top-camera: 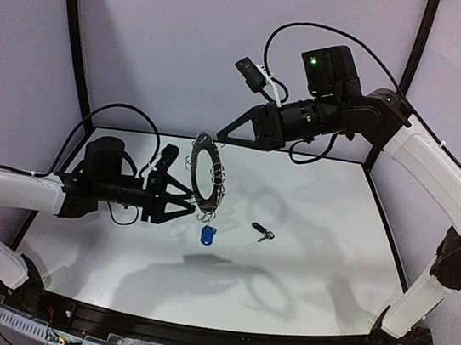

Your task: Put the keys on the keyring

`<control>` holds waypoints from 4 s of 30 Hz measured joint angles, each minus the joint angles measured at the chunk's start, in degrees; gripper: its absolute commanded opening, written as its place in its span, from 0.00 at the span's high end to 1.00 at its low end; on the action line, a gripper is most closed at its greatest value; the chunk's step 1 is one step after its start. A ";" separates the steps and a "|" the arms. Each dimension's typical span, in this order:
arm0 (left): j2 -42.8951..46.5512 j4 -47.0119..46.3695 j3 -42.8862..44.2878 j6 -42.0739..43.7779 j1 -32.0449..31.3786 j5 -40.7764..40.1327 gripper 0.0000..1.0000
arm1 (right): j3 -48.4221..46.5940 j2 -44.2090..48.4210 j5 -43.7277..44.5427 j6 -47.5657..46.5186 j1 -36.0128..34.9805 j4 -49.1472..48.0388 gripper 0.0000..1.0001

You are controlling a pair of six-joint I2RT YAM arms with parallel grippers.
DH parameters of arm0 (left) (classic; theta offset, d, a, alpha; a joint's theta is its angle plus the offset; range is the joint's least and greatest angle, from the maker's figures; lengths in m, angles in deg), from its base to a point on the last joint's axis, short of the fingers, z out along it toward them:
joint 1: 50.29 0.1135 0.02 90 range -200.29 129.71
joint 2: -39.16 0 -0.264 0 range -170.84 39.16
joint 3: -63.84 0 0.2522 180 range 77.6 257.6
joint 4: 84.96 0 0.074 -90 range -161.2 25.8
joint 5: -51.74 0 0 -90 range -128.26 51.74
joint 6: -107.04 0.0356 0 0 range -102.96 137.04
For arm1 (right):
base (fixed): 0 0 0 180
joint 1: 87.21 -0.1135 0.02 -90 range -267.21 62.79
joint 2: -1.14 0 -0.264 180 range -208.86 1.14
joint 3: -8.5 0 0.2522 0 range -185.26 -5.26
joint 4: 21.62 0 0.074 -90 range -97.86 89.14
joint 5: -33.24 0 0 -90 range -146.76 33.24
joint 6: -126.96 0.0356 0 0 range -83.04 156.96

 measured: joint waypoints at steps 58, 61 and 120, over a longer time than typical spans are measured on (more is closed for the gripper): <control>0.81 -13.84 -6.95 -4.26 0.00 -2.58 0.31 | 9.49 4.68 -3.76 6.36 0.72 -9.38 1.00; -1.16 -17.46 -6.45 -5.14 0.00 -1.20 0.35 | 9.20 4.50 -3.91 6.45 0.72 -9.51 1.00; 0.07 -25.00 -7.50 -0.94 -0.33 -0.31 0.26 | 6.71 4.26 -2.75 8.61 1.16 -11.43 1.00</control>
